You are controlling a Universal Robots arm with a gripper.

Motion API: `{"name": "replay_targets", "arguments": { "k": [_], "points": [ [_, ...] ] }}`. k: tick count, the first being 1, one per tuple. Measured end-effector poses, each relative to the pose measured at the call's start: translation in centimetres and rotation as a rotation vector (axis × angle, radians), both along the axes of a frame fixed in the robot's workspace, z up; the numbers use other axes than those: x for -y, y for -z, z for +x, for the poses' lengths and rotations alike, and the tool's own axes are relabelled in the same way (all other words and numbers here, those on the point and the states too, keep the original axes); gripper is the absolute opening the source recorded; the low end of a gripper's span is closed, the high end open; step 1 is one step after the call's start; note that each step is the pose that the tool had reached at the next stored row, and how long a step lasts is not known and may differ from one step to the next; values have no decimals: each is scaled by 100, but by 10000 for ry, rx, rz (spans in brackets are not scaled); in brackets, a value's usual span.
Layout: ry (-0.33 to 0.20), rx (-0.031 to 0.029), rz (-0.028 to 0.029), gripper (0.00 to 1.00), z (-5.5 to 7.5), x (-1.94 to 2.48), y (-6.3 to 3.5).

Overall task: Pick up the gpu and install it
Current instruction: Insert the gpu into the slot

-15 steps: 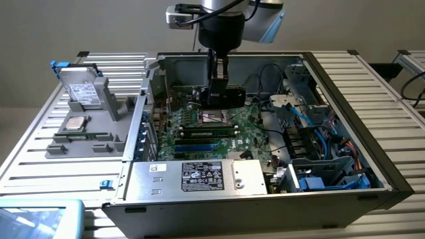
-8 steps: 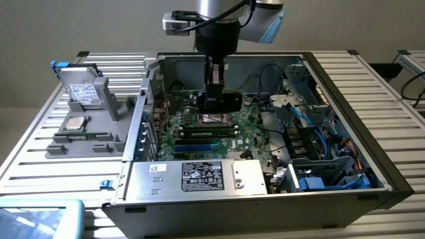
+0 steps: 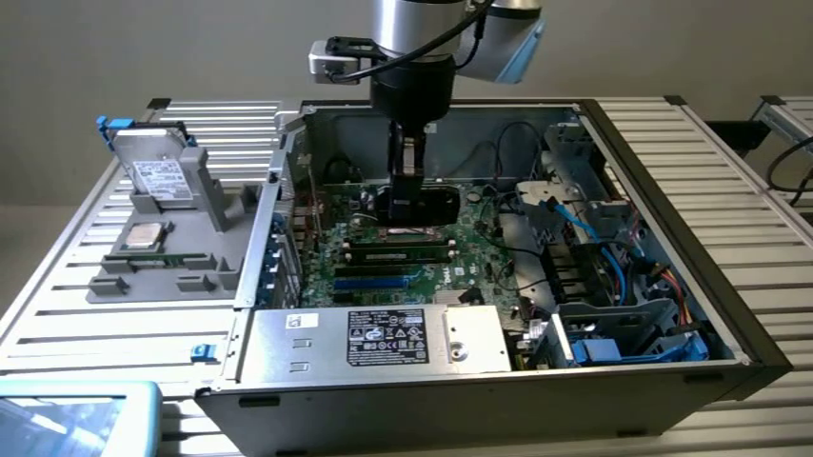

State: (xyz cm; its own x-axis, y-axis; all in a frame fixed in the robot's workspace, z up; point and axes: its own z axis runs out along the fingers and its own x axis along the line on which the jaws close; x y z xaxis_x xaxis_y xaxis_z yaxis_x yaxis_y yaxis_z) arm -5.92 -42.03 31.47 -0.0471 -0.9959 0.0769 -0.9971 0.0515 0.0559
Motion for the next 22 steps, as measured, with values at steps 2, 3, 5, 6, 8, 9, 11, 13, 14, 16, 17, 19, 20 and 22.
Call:
{"name": "replay_targets", "arguments": {
  "k": [2, 3, 5, 6, 8, 9, 11, 13, 14, 16, 17, 19, 20, 22],
  "points": [
    [16, 0, 0, 29, -4, 30, 18],
    [26, 0, 0, 29, -6, 45, 27],
    [44, 1, 2, 29, -10, 74, 51],
    [52, 1, 1, 29, -13, 90, 66],
    [66, 2, 2, 29, -18, 117, 100],
    [74, 2, 3, 29, -22, 130, 118],
    [92, 0, 1, 29, -27, 156, 149],
    [115, 0, 7, 29, -30, 186, 175],
    [127, 0, 9, 29, -32, 199, 187],
    [152, 1, 18, 29, -44, 211, 201],
    [162, 1, 20, 29, -54, 211, 205],
    [168, -1, 18, 29, -64, 211, 207],
    [168, -1, 18, 29, -64, 212, 207],
    [168, 0, 18, 29, -64, 211, 207]
  ]
}}
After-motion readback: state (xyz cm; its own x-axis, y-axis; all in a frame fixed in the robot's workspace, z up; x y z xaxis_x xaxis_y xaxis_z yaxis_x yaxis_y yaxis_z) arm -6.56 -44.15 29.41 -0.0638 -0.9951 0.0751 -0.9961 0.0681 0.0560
